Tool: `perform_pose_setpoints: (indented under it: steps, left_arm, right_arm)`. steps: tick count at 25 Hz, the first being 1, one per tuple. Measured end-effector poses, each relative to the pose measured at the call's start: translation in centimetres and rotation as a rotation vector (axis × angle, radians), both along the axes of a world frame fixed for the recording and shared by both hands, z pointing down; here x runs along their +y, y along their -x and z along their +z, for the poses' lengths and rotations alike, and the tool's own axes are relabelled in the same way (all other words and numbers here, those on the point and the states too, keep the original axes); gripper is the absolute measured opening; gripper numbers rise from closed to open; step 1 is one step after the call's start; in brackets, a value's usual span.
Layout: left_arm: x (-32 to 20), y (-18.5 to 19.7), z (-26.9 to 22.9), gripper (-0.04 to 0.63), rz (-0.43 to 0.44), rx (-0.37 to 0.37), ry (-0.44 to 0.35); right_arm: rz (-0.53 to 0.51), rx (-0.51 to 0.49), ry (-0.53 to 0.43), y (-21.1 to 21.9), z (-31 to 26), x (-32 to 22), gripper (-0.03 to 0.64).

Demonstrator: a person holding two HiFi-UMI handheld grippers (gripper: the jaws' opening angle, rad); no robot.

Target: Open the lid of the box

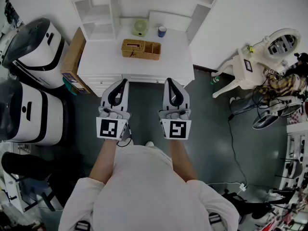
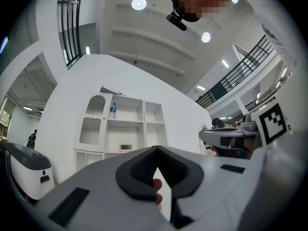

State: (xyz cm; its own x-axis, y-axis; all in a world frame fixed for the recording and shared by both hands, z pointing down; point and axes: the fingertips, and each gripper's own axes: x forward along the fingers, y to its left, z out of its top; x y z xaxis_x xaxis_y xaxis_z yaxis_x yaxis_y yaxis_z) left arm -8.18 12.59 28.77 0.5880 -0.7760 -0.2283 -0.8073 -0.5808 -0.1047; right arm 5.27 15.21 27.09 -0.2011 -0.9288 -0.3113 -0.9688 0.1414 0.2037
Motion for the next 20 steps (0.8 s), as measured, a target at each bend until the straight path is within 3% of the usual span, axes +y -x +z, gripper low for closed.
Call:
perform_pose_setpoints:
  steps: [11, 20]
  left_arm:
    - [-0.2, -1.6, 1.5, -0.004, 0.004, -0.037, 0.04]
    - [-2.2, -3.8, 5.8, -0.003, -0.065, -0.094, 0.05]
  right_arm:
    - [0.005, -0.013, 0.0, -1.5, 0.9, 0.3, -0.005]
    - [-0.019, 0.01, 0.016, -6.3, 2.4, -0.6, -0.005]
